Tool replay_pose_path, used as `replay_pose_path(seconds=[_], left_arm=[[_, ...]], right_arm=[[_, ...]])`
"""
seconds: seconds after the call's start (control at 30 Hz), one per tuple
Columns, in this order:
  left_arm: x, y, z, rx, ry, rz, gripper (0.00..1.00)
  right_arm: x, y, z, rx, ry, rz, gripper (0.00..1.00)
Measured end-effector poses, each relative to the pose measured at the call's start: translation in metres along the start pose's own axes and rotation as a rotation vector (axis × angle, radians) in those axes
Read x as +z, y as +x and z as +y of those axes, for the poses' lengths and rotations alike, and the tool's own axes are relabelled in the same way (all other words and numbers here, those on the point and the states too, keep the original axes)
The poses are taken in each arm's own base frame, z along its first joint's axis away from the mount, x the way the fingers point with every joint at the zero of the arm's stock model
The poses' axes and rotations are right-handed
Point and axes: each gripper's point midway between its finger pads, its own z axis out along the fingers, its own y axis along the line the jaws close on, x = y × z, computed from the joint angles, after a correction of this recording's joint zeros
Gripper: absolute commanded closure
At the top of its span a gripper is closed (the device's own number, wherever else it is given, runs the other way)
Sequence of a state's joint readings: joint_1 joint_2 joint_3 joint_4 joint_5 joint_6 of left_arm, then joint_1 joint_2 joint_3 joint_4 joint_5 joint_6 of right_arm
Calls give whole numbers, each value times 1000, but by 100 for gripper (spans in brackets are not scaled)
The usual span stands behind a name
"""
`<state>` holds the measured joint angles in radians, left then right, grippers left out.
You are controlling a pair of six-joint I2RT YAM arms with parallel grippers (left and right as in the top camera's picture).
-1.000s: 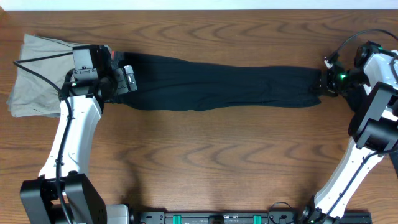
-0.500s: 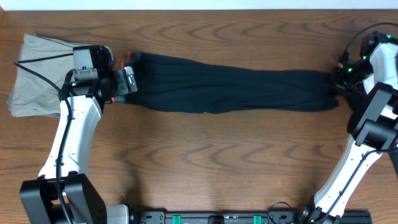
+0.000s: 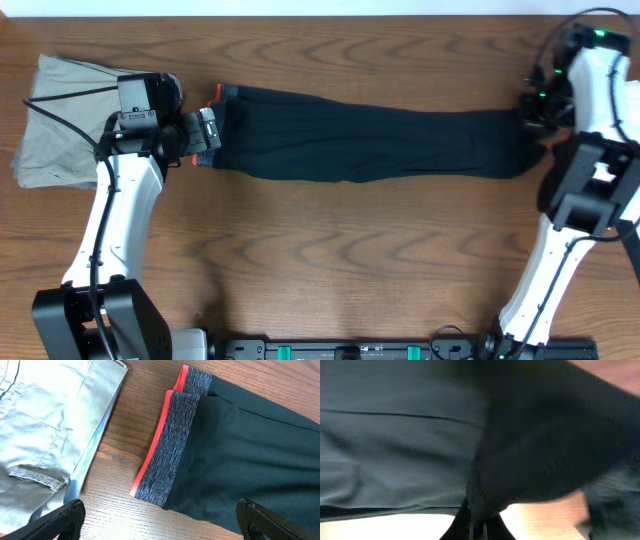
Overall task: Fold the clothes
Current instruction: 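Grasp the right cuff end of the leggings with the right gripper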
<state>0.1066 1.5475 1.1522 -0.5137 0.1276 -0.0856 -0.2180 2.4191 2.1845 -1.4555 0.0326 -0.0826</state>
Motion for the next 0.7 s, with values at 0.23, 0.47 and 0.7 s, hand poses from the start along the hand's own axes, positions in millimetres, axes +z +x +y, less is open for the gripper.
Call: replay_pose_path(seconds=[0.23,0.47,0.7], left_arm=[[0,0,0,0,0,0,2],[0,0,0,0,0,0,2],[0,0,0,0,0,0,2]], right_arm=[[-2,6,59,-139,27,30,99],[-3,16,89,-209,40,57,98],[3,23,104,-241,38,80,95]])
